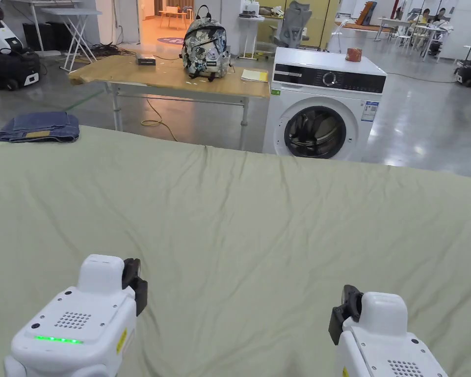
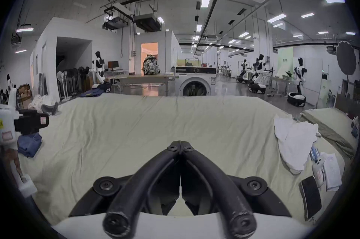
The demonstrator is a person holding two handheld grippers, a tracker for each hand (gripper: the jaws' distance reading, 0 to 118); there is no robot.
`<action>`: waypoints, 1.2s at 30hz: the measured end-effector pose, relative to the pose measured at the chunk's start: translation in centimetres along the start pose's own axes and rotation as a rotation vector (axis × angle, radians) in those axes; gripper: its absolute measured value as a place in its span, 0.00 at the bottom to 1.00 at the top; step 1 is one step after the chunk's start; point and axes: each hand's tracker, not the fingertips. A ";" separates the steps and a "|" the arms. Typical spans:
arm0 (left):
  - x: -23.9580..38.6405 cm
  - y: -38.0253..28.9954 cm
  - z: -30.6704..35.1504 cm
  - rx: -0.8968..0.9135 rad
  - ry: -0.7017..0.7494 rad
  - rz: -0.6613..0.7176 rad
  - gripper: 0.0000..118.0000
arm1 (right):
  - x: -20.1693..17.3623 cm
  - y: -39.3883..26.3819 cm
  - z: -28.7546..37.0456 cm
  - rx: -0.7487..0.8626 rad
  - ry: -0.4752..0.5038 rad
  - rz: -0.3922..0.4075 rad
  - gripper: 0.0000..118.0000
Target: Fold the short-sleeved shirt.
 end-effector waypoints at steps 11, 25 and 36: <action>4.1 0.5 2.8 0.206 0.057 -0.073 0.01 | 1.7 0.9 0.8 0.115 -0.034 -0.038 0.00; 2.9 1.3 1.5 0.216 0.103 -0.046 0.01 | 1.7 0.7 -0.1 0.170 -0.078 -0.032 0.00; 3.3 2.3 1.3 0.255 0.095 -0.043 0.37 | 1.5 1.4 -0.4 0.197 -0.104 -0.013 0.50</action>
